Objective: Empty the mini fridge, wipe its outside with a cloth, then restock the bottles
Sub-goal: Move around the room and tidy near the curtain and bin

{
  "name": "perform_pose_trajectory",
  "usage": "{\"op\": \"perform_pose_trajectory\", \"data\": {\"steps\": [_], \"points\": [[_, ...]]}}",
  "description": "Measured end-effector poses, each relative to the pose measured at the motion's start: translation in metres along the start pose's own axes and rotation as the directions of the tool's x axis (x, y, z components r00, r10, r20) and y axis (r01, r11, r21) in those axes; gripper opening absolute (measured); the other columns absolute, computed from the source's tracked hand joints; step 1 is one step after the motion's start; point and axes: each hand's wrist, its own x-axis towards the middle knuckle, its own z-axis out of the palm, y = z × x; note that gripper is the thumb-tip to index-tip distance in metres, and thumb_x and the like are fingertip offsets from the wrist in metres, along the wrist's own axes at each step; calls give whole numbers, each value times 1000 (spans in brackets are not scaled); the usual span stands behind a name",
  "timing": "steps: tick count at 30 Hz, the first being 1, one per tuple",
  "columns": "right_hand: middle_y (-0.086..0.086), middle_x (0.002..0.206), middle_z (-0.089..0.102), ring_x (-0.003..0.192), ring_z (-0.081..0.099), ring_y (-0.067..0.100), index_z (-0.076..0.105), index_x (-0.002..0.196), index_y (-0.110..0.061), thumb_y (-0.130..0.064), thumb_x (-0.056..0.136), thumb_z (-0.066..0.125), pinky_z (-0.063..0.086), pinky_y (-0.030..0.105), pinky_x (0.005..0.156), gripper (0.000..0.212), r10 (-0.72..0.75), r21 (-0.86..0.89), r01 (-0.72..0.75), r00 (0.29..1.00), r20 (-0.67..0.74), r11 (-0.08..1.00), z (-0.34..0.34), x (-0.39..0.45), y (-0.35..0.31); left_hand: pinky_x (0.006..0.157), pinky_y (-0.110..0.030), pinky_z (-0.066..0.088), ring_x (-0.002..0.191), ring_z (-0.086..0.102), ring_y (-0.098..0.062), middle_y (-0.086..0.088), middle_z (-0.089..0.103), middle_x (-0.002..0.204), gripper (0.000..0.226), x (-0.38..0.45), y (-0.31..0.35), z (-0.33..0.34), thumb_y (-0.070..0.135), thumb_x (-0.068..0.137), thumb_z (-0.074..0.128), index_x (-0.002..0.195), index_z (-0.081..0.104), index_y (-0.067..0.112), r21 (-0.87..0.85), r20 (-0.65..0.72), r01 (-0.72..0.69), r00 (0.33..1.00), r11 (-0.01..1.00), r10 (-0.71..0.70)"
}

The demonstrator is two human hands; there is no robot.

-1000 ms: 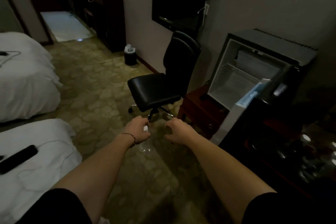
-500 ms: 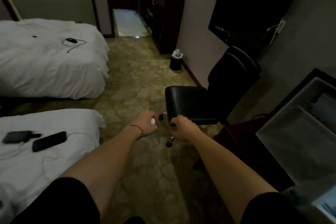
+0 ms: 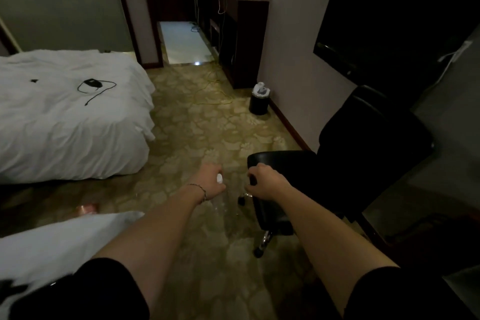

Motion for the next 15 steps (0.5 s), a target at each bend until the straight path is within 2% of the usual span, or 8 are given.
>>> {"op": "perform_pose_trajectory", "data": {"steps": [5, 9, 12, 15], "points": [[2, 123, 53, 105, 58, 22, 60, 124, -23, -37, 89, 65, 53, 40, 88, 37, 16, -58, -13, 999, 50, 998, -30, 100, 6, 88, -33, 48, 108, 57, -27, -12, 63, 116, 32, 108, -25, -20, 23, 77, 74, 107, 68, 12, -16, 6, -12, 1000, 1000, 12], [3, 130, 56, 112, 58, 23, 58, 129, -23, -43, 89, 65, 53, 40, 92, 45, 42, -34, -38, 994, 102, 999, -53, 195, 20, 83, -30, 47, 106, 58, -27, -11, 63, 113, 31, 200, -45, -29, 22, 77, 73, 106, 68, 12, -18, 33, -6, 999, 1000, 7], [5, 139, 50, 121, 54, 25, 54, 135, -20, -41, 91, 64, 47, 34, 93, 50, 15, -37, -12, 995, 95, 999, -79, 274, 33, 77, -27, 41, 105, 58, -26, -9, 63, 113, 32, 279, -56, -41, 24, 78, 73, 108, 68, 12, -15, 24, -1, 1000, 1000, 1], [6, 141, 49, 122, 53, 25, 51, 139, -18, -40, 93, 63, 44, 31, 91, 53, 17, -4, -17, 997, 77, 1000, -112, 354, 44, 78, -28, 43, 106, 59, -28, -10, 64, 113, 33, 362, -63, -58, 24, 79, 73, 109, 68, 10, -18, 23, 4, 1000, 1000, -4]]}}
